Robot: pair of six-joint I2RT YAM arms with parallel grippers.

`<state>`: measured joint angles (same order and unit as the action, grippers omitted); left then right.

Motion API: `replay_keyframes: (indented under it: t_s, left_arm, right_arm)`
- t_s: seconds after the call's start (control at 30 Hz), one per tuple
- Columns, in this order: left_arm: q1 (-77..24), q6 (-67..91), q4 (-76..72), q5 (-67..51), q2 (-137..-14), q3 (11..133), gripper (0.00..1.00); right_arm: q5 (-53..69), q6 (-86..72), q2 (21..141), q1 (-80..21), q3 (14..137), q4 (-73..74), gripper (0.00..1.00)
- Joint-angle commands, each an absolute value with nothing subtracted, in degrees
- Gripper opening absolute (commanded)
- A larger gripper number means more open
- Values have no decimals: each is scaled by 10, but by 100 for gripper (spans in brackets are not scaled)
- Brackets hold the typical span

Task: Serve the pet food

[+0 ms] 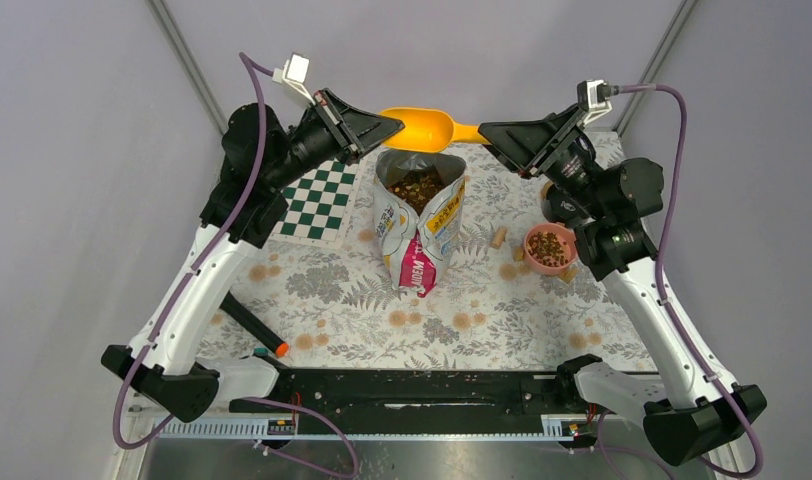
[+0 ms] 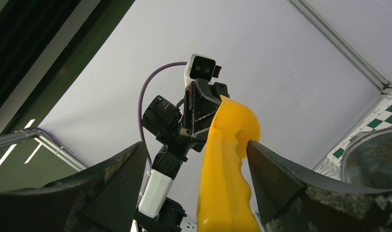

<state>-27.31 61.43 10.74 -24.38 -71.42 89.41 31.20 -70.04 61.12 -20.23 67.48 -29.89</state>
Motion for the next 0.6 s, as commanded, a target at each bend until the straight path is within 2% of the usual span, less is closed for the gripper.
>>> replay_keyframes:
  t_s: [0.0,0.1,0.27,0.37,0.47,0.57]
  left_arm:
    - [-271,603,89,-261,-715,901,0]
    - [-272,600,92,-253,-714,899,0]
    - [-271,596,95,-241,-716,901,0]
    - [-271,595,96,-242,-718,899,0]
    - [-271,594,97,-243,-717,896,0]
    - [-271,594,94,-246,-715,893,0]
  right_arm:
    - [331,-683,611,-200,707,-282,80]
    - [338,-676,614,-200,715,-268,70]
    - [347,-657,619,-200,722,-232,66]
    - [349,-656,621,-200,723,-230,55]
    - [347,-655,627,-201,726,-229,38]
    - [343,-653,630,-200,727,-228,31]
